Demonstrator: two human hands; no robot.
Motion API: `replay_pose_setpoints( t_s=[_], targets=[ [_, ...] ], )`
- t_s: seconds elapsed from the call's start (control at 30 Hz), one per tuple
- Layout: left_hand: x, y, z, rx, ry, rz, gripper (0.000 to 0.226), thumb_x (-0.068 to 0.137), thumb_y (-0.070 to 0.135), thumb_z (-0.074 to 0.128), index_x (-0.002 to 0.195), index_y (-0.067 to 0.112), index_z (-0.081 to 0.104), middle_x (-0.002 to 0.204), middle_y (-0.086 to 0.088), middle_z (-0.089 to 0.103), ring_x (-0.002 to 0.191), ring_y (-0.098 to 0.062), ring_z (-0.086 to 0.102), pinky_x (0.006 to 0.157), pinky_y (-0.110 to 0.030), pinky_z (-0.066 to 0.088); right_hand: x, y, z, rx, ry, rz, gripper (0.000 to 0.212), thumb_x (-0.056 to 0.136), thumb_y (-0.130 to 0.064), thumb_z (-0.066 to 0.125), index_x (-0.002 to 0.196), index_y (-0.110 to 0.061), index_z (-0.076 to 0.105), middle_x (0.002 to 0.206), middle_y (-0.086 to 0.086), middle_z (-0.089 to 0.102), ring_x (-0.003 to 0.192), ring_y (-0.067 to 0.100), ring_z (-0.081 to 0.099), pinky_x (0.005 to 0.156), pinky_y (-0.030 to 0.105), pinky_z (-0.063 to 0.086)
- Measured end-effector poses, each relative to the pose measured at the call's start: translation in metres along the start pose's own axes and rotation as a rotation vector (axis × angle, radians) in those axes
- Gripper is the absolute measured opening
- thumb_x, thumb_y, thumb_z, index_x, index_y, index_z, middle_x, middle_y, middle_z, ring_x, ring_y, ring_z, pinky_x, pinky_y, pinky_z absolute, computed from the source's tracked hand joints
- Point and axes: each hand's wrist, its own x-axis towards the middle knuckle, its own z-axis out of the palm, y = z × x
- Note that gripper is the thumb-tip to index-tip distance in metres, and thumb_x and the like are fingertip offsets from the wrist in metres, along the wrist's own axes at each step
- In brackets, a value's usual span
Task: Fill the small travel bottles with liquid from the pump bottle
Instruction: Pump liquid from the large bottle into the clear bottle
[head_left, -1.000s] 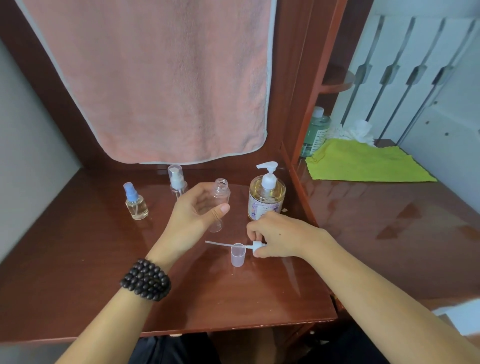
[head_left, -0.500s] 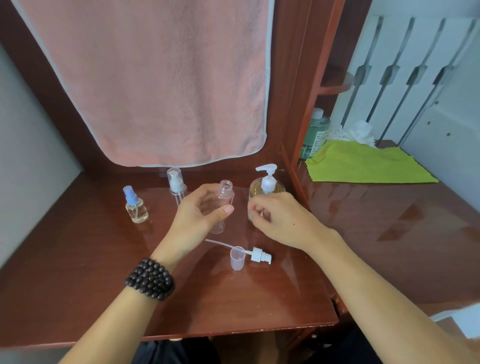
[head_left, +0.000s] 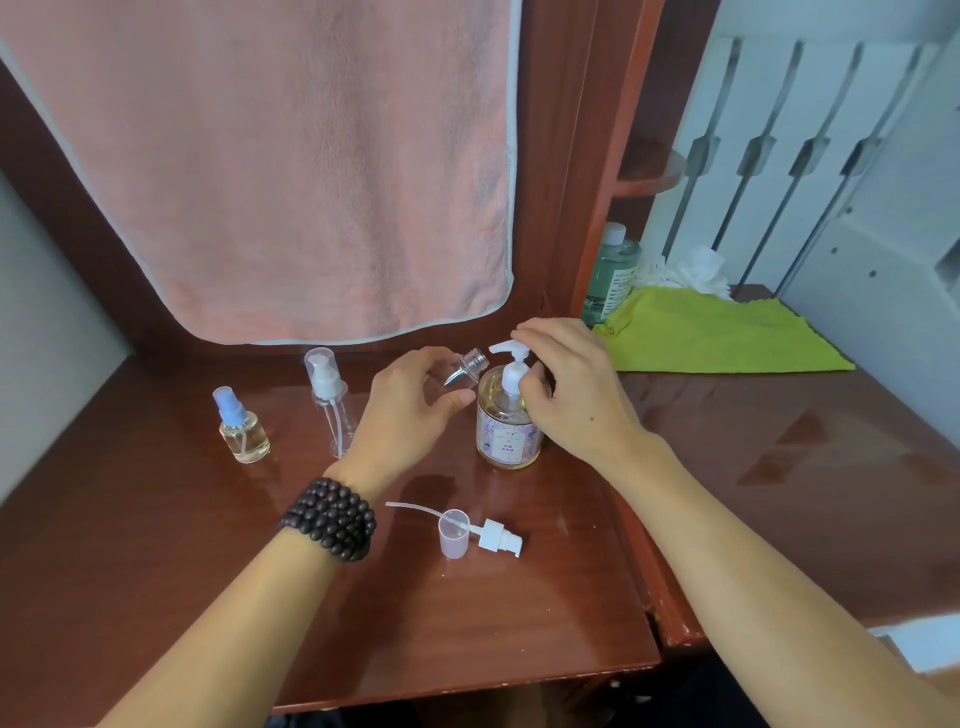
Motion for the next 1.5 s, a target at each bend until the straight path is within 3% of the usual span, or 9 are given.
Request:
replay_pose_setpoints(
  t_s=[0.1,0.23,0.4,0.6,0.9,1.1,1.27,1.5],
  targets=[
    [0.006,0.005,0.000,-0.006,0.015,0.041,0.037,0.083,0.020,0.082,0.117,0.019,0.067,0.104,0.009,0.069,0.087,-0.002,0.062,0.077,-0.003,0.041,0.002,0.004,0.002,-0.019,0.020,-0.088,0.032,0.079,-0.001,0.052,0.104,-0.002,0.073,0.108,0.005,0.070,0.102,0.024,0.062,0.078,0.045,0.047],
    [0.010,0.011,-0.001,0.019,0.012,0.125,0.037,0.082,0.019,0.081,0.116,0.019,0.067,0.103,0.010,0.068,0.085,-0.010,0.065,0.079,-0.007,0.044,0.000,0.009,0.001,-0.014,0.073,-0.113,0.031,0.078,0.003,0.055,0.101,-0.004,0.075,0.103,0.004,0.070,0.097,0.024,0.062,0.075,0.042,0.044],
    [0.012,0.012,0.006,0.056,0.011,0.210,0.043,0.084,0.019,0.080,0.125,0.015,0.068,0.101,0.001,0.067,0.083,-0.016,0.065,0.083,-0.034,0.054,-0.005,0.009,0.005,-0.033,0.073,-0.101,0.036,0.077,0.003,0.054,0.106,-0.003,0.075,0.106,0.007,0.071,0.097,0.025,0.063,0.074,0.039,0.042],
    [0.015,0.009,0.009,0.094,0.013,0.241,0.044,0.085,0.021,0.076,0.127,0.012,0.066,0.101,-0.002,0.068,0.082,-0.021,0.064,0.080,-0.045,0.055,-0.004,0.011,0.010,-0.014,0.082,-0.057,0.044,0.073,0.002,0.047,0.106,-0.005,0.075,0.107,0.006,0.072,0.095,0.023,0.063,0.074,0.040,0.040],
    [0.012,0.006,0.017,0.152,-0.032,0.218,0.036,0.086,0.021,0.068,0.122,0.014,0.064,0.103,0.000,0.067,0.089,-0.026,0.063,0.080,-0.048,0.053,-0.006,0.011,0.013,0.003,0.075,-0.005,0.048,0.065,0.010,0.050,0.099,-0.010,0.078,0.099,0.002,0.073,0.089,0.017,0.065,0.076,0.041,0.037],
    [0.015,0.010,0.012,0.159,-0.035,0.231,0.036,0.088,0.029,0.060,0.122,0.022,0.057,0.106,0.001,0.066,0.090,-0.026,0.063,0.079,-0.051,0.053,-0.008,0.010,0.010,-0.021,0.109,0.000,0.051,0.069,0.008,0.054,0.108,-0.013,0.077,0.114,-0.002,0.072,0.098,0.011,0.064,0.079,0.038,0.036],
    [0.016,0.007,0.012,0.184,-0.036,0.219,0.046,0.090,0.023,0.066,0.135,0.015,0.058,0.112,0.000,0.068,0.094,-0.028,0.064,0.082,-0.052,0.053,-0.009,0.011,0.011,-0.021,0.134,-0.016,0.048,0.070,0.007,0.055,0.107,-0.013,0.078,0.114,-0.003,0.072,0.100,0.010,0.064,0.079,0.040,0.037],
    [0.012,0.003,0.018,0.129,-0.061,0.197,0.039,0.086,0.029,0.061,0.123,0.033,0.052,0.109,0.003,0.068,0.100,-0.025,0.065,0.086,-0.053,0.053,-0.008,0.009,0.013,0.002,0.087,0.046,0.054,0.070,-0.007,0.033,0.095,-0.018,0.079,0.099,-0.006,0.074,0.085,0.013,0.066,0.076,0.043,0.030]
  ],
)
